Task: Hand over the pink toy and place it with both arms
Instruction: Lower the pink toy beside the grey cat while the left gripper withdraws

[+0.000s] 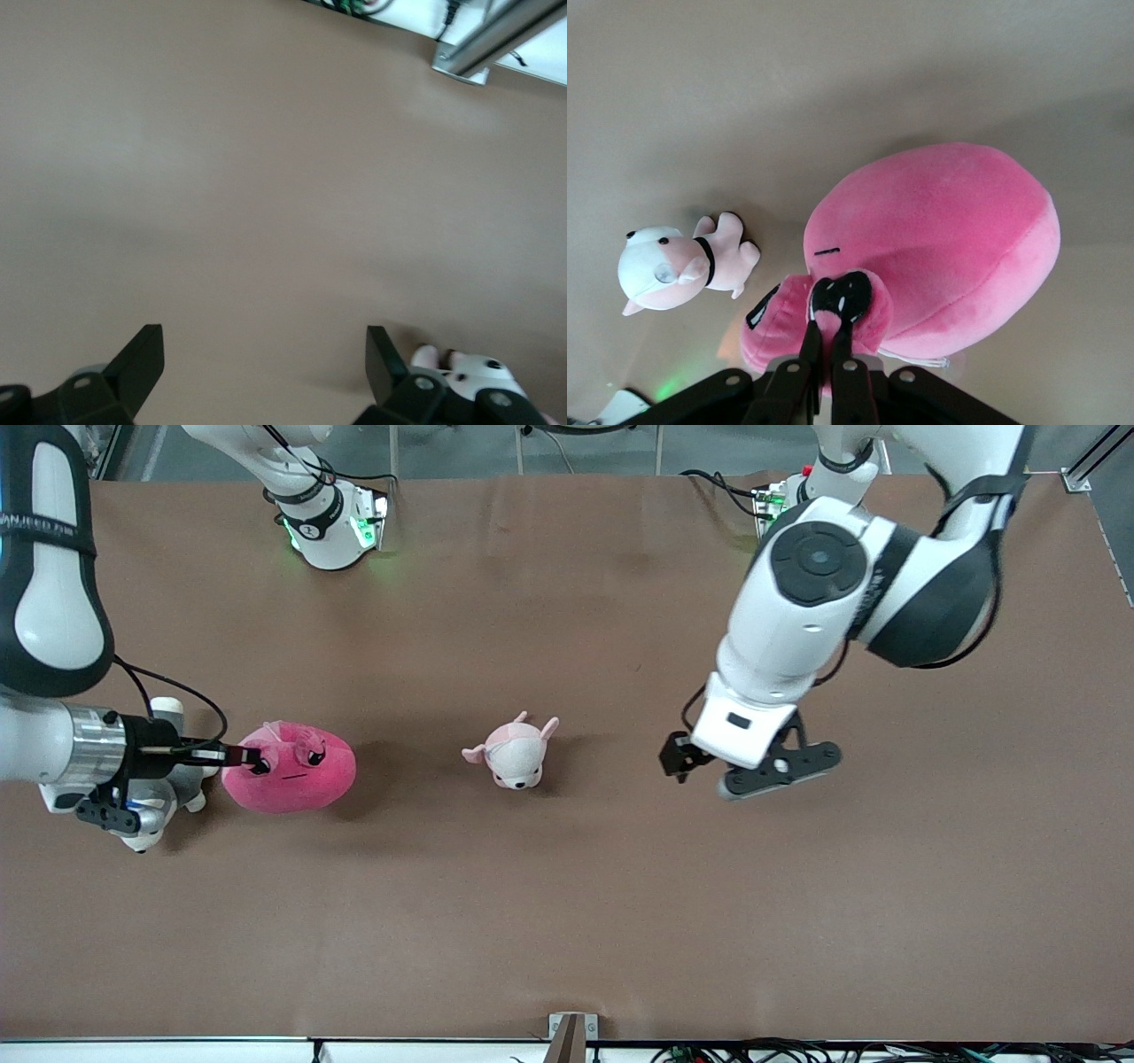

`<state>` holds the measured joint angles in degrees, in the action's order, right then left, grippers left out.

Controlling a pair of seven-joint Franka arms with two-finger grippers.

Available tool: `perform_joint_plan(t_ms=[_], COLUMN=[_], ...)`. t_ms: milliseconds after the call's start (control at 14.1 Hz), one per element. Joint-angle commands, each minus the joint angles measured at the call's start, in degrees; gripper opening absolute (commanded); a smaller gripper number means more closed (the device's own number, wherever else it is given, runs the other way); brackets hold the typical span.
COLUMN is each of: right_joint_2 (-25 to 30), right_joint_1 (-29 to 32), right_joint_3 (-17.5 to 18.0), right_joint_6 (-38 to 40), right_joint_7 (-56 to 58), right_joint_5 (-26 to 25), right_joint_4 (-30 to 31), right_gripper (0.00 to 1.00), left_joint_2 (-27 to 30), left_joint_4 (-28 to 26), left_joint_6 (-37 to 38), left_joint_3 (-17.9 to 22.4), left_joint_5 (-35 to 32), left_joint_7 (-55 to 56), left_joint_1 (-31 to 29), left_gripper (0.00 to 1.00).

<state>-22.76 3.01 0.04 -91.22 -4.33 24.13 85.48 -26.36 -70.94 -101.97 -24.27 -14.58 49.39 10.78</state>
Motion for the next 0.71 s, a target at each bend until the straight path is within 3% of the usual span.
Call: perform_joint_plan(t_ms=[0,285,427,640], right_joint_2=[-1.67,-3.78,-4.74,-6.06], right_joint_1=[2.52,3.32,3.32,3.84], right_joint_3=[0.92,0.92,0.92,0.92], right_joint_6=[0.43,0.52,0.43,0.35], right_joint_7=[3.09,4.86,4.86,5.21], right_joint_5=[3.28,6.27,6.8,6.81], right_joint_4=[-0.05,-0.14,-0.14,-0.14], right_gripper=[0.04,0.04,0.04,0.04], left_joint_2=[3.59,7.19,8.69,12.89], left_joint_4=[-0.86,-0.95,-0.78,-3.92], left_joint_6=[2.91,8.52,9.77,10.12], left_joint_3=[-0.6,-1.22,-0.78,4.74], left_joint_5=[-0.8,0.6,5.67,10.36], left_joint_7=[-5.86,-13.96,-15.19,-22.03], left_joint_1=[-4.17,-11.73,-15.33,-16.76], left_gripper=[1.0,1.0,1.0,1.0])
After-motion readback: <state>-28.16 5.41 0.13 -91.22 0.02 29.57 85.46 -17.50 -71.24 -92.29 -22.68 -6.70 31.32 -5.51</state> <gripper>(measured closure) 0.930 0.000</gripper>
